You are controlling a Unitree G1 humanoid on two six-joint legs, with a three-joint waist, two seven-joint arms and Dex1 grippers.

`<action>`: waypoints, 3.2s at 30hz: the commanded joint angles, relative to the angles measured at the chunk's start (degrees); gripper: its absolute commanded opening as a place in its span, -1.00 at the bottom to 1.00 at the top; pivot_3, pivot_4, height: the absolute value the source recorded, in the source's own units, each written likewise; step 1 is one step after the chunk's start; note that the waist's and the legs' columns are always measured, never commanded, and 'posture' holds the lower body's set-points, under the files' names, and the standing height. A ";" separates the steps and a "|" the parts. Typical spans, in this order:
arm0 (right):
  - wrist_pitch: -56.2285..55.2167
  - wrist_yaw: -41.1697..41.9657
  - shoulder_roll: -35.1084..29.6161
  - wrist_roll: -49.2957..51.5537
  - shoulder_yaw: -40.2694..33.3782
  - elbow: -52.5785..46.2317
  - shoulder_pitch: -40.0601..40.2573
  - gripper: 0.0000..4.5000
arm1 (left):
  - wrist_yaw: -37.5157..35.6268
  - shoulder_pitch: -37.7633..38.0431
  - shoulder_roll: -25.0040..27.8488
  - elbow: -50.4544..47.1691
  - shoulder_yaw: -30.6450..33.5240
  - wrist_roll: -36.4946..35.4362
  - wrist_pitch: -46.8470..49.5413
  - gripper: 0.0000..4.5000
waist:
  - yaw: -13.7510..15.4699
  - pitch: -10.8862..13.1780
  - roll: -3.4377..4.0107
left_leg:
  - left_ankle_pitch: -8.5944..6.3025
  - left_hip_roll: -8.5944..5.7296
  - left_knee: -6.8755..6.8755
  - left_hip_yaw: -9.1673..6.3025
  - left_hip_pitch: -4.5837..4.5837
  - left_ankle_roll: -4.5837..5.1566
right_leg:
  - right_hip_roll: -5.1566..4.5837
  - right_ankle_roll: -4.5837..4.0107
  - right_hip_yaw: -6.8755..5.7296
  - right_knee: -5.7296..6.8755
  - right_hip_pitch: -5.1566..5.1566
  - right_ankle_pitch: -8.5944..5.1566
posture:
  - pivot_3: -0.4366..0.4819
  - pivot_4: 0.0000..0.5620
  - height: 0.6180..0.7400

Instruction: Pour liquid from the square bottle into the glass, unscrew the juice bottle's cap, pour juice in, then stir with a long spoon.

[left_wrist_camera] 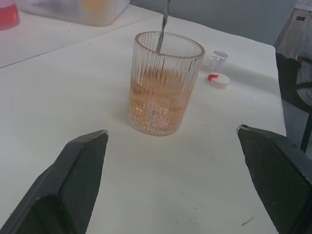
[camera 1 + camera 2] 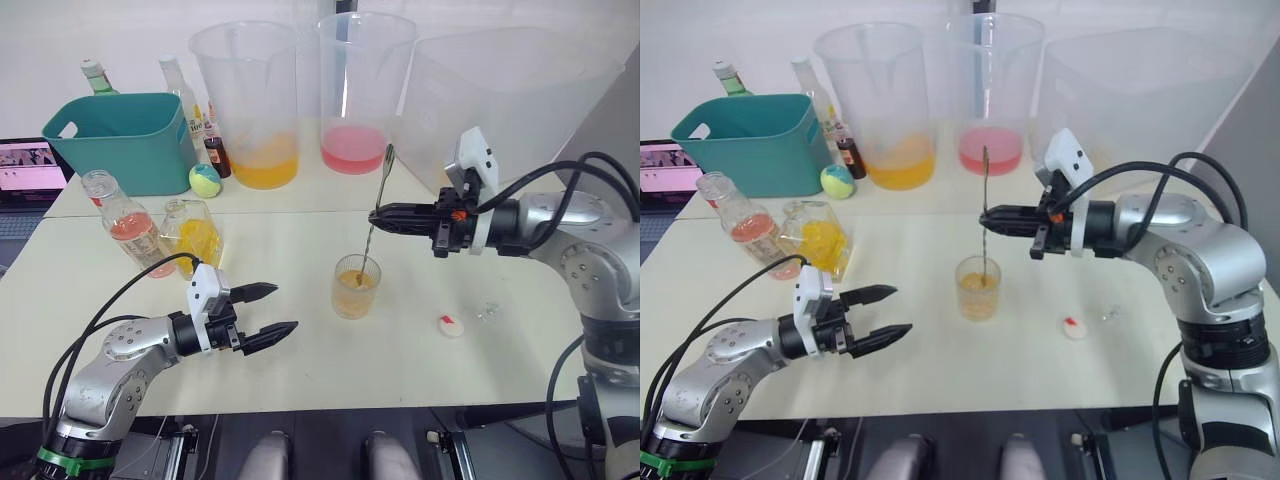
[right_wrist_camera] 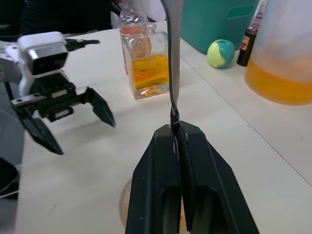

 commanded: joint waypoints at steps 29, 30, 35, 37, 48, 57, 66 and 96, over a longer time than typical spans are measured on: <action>37.44 -21.55 -10.32 36.45 -18.99 17.39 -9.97 -1.00 | -0.53 -0.30 0.14 -0.81 0.01 0.65 -0.67 0.99 | 0.06 0.00 0.00 | 0.00 -0.01 -0.01 0.02 -0.02 0.01 | -0.02 -0.02 0.00 -0.06 0.05 0.01 | -0.05 -0.47 0.97; 38.95 -22.28 -10.95 36.54 -18.04 17.89 -8.78 -1.00 | -0.58 -0.21 0.15 -0.83 0.08 0.70 -0.68 0.99 | 0.05 0.00 0.00 | 0.00 -0.01 -0.01 0.02 -0.03 0.01 | -0.02 -0.02 0.00 -0.06 0.06 0.01 | -0.05 -0.47 0.97; 40.14 -23.88 -12.91 37.73 -11.48 19.59 -3.68 -1.00 | -0.83 0.11 0.14 -1.01 0.15 0.75 -0.70 0.99 | -0.13 0.00 0.00 | -0.01 0.00 -0.01 0.06 -0.06 0.02 | -0.01 -0.01 0.01 -0.03 0.01 0.01 | -0.05 -0.47 0.97; 40.14 -24.88 -11.93 37.37 -8.18 21.23 -3.15 -1.00 | -1.13 -0.10 0.18 -0.81 0.01 0.99 -1.00 0.99 | -0.18 0.00 0.00 | -0.01 0.00 -0.01 0.06 -0.06 0.02 | -0.01 -0.01 0.01 -0.03 0.01 0.01 | -0.05 -0.47 0.97; 40.14 -35.56 0.93 21.77 -0.28 36.89 -7.42 -1.00 | -2.74 0.01 0.38 -1.38 0.33 1.13 -1.33 0.99 | 0.03 0.00 0.00 | 0.00 -0.04 0.02 0.05 -0.12 0.02 | -0.01 -0.01 0.01 -0.01 -0.03 0.01 | -0.05 -0.47 0.97; 36.70 -39.21 9.46 6.71 -4.68 45.75 -6.42 -1.00 | -8.42 3.24 2.28 -2.08 6.37 0.44 -9.21 0.99 | -0.16 0.00 0.01 | 0.00 -0.05 0.04 0.04 -0.18 0.02 | -0.02 -0.01 0.01 0.01 -0.12 0.03 | -0.05 -0.47 0.97; 40.12 -39.42 9.66 9.75 -15.48 33.05 -0.13 0.20 | -12.04 8.57 5.39 0.87 14.25 -0.11 -13.39 1.00 | 0.05 -0.01 0.02 | 0.00 -0.04 0.04 0.03 0.00 0.02 | 0.01 -0.01 0.00 0.00 0.07 0.03 | -0.05 -0.47 0.97; -46.80 15.75 -3.95 -17.67 -31.32 26.74 57.18 0.98 | -15.31 15.34 7.36 29.75 24.88 9.03 -30.12 1.00 | -0.46 -0.03 0.02 | -0.12 0.16 -0.10 0.24 0.23 0.18 | 0.05 0.05 -0.02 -0.50 0.35 0.08 | -0.05 -0.47 0.97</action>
